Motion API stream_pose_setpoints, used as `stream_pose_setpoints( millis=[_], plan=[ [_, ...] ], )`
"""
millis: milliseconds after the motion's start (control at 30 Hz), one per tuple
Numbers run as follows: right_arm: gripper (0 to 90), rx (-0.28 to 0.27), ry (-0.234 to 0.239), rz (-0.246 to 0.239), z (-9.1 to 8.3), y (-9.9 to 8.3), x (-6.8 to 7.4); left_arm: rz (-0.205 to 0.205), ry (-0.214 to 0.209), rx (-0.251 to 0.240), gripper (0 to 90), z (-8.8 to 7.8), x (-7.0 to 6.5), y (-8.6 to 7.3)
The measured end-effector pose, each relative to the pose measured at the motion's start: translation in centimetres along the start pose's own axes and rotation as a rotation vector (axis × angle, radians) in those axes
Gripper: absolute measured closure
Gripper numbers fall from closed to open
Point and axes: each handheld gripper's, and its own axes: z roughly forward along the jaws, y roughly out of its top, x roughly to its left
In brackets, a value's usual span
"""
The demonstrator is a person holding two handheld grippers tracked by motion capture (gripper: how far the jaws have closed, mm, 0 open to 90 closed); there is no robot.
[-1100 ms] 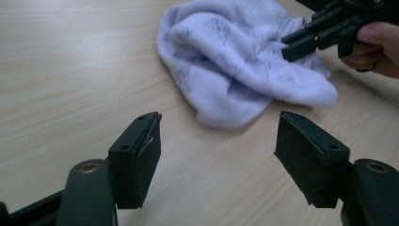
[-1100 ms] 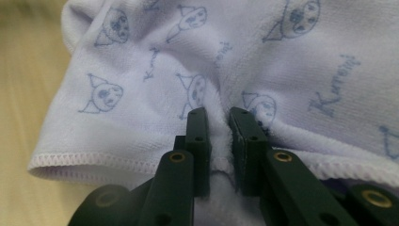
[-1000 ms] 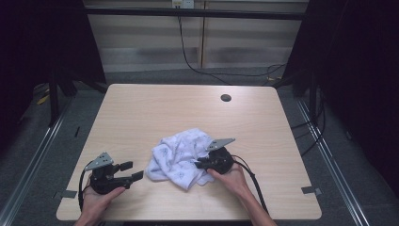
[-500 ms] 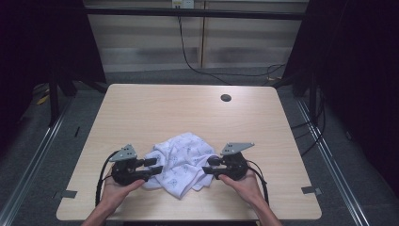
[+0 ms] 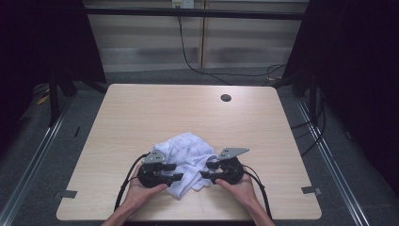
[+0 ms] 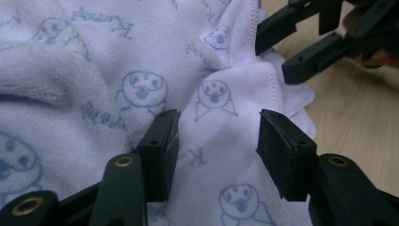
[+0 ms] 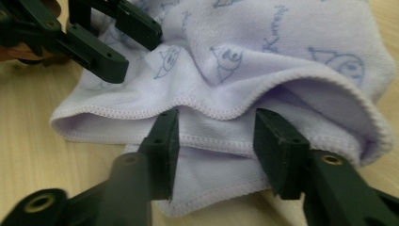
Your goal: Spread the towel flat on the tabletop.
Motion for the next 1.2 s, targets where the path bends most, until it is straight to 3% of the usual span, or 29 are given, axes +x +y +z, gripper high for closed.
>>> stream_pose_setpoints(
  millis=[100,233,367,400,467,500,567,700,733,867,1000,1133,1200],
  plan=[
    [43.9,-0.01,-0.017,-0.006,0.4,-0.1,0.3,0.06,0.035,0.021,48.2,0.2,-0.4,-0.1],
    [45.1,0.002,-0.052,-0.05,1.0,-0.2,0.9,0.053,0.03,0.022,51.1,0.1,-0.3,0.0],
    [65.4,0.016,-0.106,-0.097,1.0,-0.2,1.0,0.043,-0.002,0.016,45.9,0.2,-0.5,0.6],
    [65.4,0.016,-0.106,-0.097,1.0,-0.2,1.0,0.043,-0.002,0.016,43.0,0.2,-0.5,0.6],
    [75.0,0.016,-0.093,-0.095,0.9,-0.2,0.7,0.07,-0.025,0.01,41.8,0.4,-1.2,0.8],
    [83.1,0.023,-0.08,-0.099,0.9,-0.2,0.7,0.084,-0.024,0.015,37.2,0.7,-1.5,0.8],
    [86.8,0.024,-0.07,-0.099,1.0,-0.3,0.9,0.097,-0.033,0.04,29.1,1.2,-2.0,0.8],
    [87.9,0.021,-0.054,-0.081,1.1,-0.3,0.8,0.105,-0.024,0.049,28.8,1.2,-1.9,0.8],
    [88.0,0.019,-0.039,-0.069,1.0,-0.3,0.7,0.116,-0.015,0.05,30.7,1.3,-1.9,0.7],
    [88.5,0.006,-0.018,-0.057,0.9,-0.3,0.6,0.208,0.083,0.073,56.9,1.2,-2.0,0.7],
    [88.6,-0.017,0.0,-0.053,0.4,-0.1,0.7,0.14,0.03,0.048,79.3,0.5,-1.0,0.7],
    [88.6,-0.032,-0.002,-0.057,-0.3,0.1,1.0,0.066,-0.04,-0.016,82.1,-0.6,-0.2,0.9],
    [88.7,-0.044,-0.003,-0.064,-0.8,0.2,1.1,0.043,-0.047,-0.066,83.5,-1.7,0.0,1.2]
  ],
)
